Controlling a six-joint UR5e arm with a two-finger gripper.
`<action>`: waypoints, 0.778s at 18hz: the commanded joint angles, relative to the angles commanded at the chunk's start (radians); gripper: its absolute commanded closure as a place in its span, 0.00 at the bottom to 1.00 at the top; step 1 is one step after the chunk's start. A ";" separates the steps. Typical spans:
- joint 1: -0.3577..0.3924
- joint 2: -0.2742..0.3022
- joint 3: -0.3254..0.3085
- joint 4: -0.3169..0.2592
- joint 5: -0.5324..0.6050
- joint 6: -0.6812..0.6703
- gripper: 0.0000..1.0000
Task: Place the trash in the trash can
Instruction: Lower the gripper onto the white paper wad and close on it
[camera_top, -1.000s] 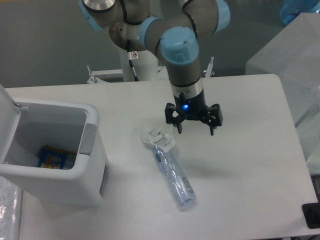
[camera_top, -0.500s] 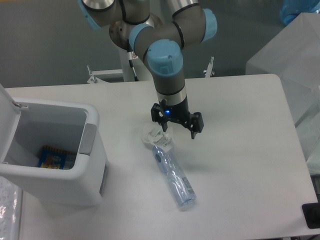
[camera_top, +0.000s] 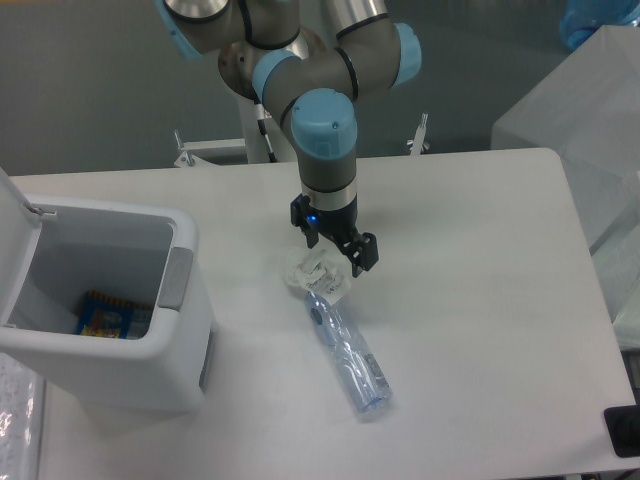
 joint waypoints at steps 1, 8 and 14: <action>0.000 -0.002 -0.003 0.000 0.000 0.000 0.00; 0.006 0.002 0.003 -0.002 -0.048 -0.003 0.00; -0.002 -0.008 -0.006 -0.003 -0.041 0.008 0.00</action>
